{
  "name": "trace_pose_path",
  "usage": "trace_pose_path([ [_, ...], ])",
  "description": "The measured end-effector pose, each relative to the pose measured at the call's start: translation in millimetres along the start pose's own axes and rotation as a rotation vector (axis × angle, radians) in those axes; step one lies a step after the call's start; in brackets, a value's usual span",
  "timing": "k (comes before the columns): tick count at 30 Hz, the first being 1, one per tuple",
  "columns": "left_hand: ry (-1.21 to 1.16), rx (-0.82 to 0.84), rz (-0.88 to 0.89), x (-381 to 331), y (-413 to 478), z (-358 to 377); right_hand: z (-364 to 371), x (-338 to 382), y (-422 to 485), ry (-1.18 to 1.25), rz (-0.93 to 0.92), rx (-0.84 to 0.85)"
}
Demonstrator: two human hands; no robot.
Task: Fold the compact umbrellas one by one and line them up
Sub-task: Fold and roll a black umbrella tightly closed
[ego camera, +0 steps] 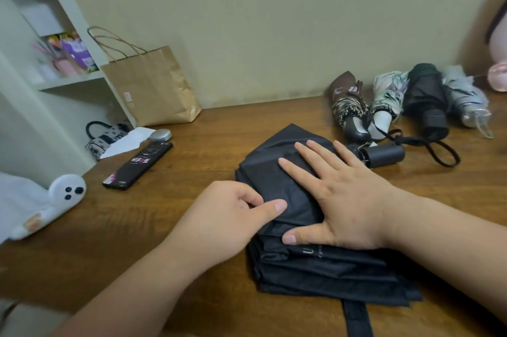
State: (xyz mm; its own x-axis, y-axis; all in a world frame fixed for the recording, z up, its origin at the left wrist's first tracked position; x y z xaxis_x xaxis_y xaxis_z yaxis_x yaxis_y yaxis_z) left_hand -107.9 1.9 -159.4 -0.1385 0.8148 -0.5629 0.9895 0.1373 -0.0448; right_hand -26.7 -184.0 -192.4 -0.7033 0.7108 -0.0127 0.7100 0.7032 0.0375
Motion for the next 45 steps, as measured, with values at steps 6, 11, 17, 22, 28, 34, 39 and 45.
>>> trace_pose_path([
  [6, -0.199, -0.132, -0.065, 1.3, 1.0, 14.5, 0.8, 0.4, -0.2, -0.006, -0.015, -0.006],
  [11, -0.575, -0.23, -0.086, 1.8, 0.0, 21.4, 2.7, -1.5, 0.3, -0.028, -0.023, 0.004],
  [17, -0.466, 0.021, -0.119, 2.8, 2.5, 18.7, 0.5, -0.8, 0.0, -0.015, -0.032, -0.005],
  [22, -0.335, 0.058, -0.173, 9.4, 4.8, 13.8, -1.5, -2.7, -1.4, -0.017, -0.046, 0.027],
  [28, 0.012, 0.057, -0.171, 3.4, 3.1, 1.9, -9.3, -2.6, -7.9, -0.039, -0.06, 0.056],
  [34, 0.413, -0.318, 0.484, -42.1, 43.3, -32.8, -0.8, 6.0, -18.6, -0.041, -0.018, -0.136],
  [39, 0.678, 0.078, 0.56, -48.8, 92.0, -2.0, -14.4, 15.0, -27.6, 0.01, -0.075, -0.11],
  [45, 0.714, 0.144, 0.649, -25.5, 88.3, 38.9, -38.3, 1.4, -40.8, 0.138, -0.073, 0.133],
])
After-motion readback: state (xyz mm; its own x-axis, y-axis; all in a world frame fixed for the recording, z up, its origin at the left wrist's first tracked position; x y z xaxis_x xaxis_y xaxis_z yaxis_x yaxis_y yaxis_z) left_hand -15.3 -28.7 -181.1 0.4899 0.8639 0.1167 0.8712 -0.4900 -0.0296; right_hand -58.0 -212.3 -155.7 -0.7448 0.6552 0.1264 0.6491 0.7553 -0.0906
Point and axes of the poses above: each hand's wrist, its own y-axis towards the middle knuckle, its own z-axis out of the palm, x = y × z, the point moved 2 cm from there along y, towards the middle knuckle, and after that the axes turned 5 degrees about y, right-handed, at the moved point
